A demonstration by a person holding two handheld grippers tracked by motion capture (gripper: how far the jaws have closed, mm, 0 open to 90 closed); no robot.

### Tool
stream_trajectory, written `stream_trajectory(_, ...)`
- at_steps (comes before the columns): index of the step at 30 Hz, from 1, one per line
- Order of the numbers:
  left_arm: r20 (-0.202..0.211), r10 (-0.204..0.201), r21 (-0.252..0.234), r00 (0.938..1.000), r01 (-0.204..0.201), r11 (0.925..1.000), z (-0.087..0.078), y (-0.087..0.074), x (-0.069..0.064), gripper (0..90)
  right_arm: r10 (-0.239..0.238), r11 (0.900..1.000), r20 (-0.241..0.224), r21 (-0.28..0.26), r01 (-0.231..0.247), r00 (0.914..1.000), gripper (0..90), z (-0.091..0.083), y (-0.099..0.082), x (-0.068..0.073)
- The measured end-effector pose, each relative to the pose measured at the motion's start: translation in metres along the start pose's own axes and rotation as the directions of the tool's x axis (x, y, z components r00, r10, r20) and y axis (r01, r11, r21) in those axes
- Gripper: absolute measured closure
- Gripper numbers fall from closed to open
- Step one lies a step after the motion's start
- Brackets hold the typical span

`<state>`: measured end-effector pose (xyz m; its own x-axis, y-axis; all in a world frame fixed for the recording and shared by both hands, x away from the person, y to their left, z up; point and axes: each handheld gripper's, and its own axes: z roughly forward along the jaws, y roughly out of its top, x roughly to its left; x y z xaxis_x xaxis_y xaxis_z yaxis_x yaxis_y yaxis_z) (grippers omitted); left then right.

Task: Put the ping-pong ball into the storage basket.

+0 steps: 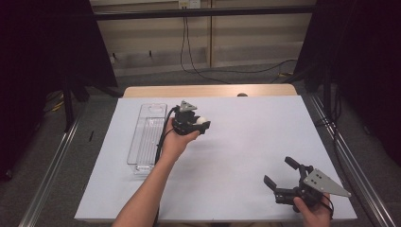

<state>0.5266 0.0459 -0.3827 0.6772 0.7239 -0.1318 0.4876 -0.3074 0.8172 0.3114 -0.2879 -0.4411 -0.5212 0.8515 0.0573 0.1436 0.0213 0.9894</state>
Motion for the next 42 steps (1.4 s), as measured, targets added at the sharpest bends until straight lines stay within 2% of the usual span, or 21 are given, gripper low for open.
stream_trajectory(23,-0.015,-0.001,0.001,0.9999,0.001,1.0000,-0.008,0.003,0.004,51.1,0.002,1.0000,0.002,0.000,-0.002,1.0000,1.0,0.000,0.000,0.000)
stream_trajectory(27,-0.004,-0.004,-0.006,1.0000,0.004,1.0000,-0.009,0.003,0.005,51.1,0.002,1.0000,-0.002,0.005,-0.002,1.0000,1.1,0.000,0.000,0.000)
stream_trajectory(41,-0.025,-0.005,0.000,0.9997,0.005,1.0000,-0.016,0.004,0.010,51.1,0.008,1.0000,-0.001,0.004,-0.008,1.0000,1.1,0.001,0.000,0.000)
stream_trajectory(42,-0.016,-0.004,-0.003,0.9999,0.004,1.0000,-0.016,0.004,0.011,51.1,0.008,1.0000,0.002,0.002,-0.008,1.0000,1.1,0.001,0.000,0.000)
